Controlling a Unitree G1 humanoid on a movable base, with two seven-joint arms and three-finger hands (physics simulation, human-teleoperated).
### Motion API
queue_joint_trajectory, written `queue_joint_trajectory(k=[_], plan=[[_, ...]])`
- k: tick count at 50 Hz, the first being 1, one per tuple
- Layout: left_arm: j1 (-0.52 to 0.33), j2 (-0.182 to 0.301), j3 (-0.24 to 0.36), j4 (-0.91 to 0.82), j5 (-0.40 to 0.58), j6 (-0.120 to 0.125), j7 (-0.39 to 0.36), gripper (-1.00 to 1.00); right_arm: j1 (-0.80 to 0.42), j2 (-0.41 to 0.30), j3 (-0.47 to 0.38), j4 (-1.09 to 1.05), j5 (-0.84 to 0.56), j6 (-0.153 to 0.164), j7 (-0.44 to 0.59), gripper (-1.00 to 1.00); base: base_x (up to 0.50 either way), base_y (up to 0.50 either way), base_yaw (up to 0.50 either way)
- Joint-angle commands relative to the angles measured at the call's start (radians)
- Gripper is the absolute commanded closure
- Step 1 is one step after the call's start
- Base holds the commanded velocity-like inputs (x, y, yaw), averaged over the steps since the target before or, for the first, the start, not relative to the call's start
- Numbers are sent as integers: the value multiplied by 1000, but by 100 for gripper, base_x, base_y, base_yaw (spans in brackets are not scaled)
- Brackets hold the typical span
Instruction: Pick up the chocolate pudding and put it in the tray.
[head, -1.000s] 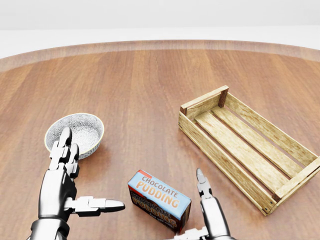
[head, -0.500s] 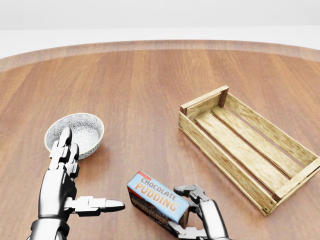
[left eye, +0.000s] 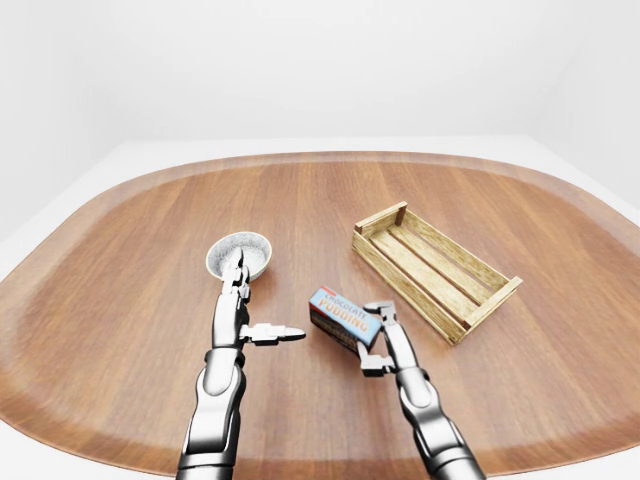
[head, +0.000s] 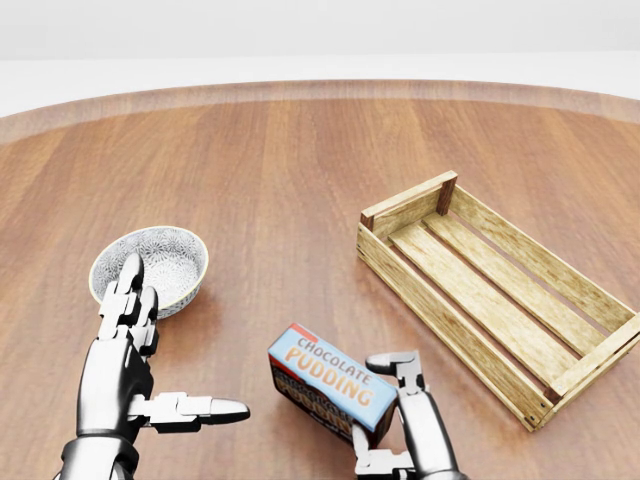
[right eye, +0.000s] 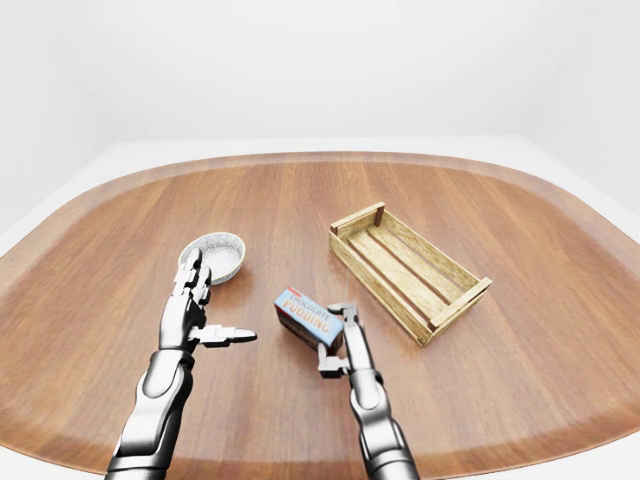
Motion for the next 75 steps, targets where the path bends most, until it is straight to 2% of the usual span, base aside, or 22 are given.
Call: queue_joint_trajectory(k=[1, 24, 26, 27, 38, 39, 43, 49, 58, 62, 65, 68, 75], plan=[[1, 0, 2, -11, -12, 16, -8, -100, 34, 1, 4, -147, 11, 0, 20, 100, 0, 0, 0], [1, 0, 2, -11, -12, 16, -7, -100, 66, -8, 17, -301, 19, 0, 35, 100, 0, 0, 0], [1, 0, 2, -11, -12, 16, -7, -100, 58, -11, 13, -305, 12, 0, 35, 100, 0, 0, 0], [5, 0, 1, -25, -14, 26, -9, -100, 50, -13, 9, -301, 11, 0, 35, 100, 0, 0, 0], [-5, 1, 4, -5, -18, 19, -8, -100, 29, -16, -12, -352, 21, 0, 54, 100, 0, 0, 0], [-2, 1, 4, -13, -18, 25, -8, -100, 24, -17, -16, -374, 24, 0, 60, 100, 0, 0, 0], [-3, 1, 5, -10, -19, 23, -8, -100, 11, -19, -23, -397, 27, 0, 66, 100, 0, 0, 0], [-3, 0, 4, -20, -20, 34, -6, -100, -17, -26, -44, -450, 35, 0, 83, 100, 0, 0, 0], [-1, 0, 2, -19, -19, 31, -6, -100, -74, -40, -78, -443, 54, 0, 97, 100, 0, 0, 0], [-4, 0, 3, -6, -19, 21, -7, -100, -99, -46, -89, -439, 55, 0, 97, 100, 0, 0, 0], [-2, 0, 2, -15, -18, 27, -7, -100, -109, -49, -95, -437, 55, 0, 98, 100, 0, 0, 0], [-5, 0, 3, -3, -18, 18, -8, -100, -118, -54, -99, -427, 52, 0, 99, 100, 0, 0, 0], [-3, 0, 2, -3, -16, 14, -9, -100, -148, -60, -115, -411, 64, 0, 104, 100, 0, 0, 0]])
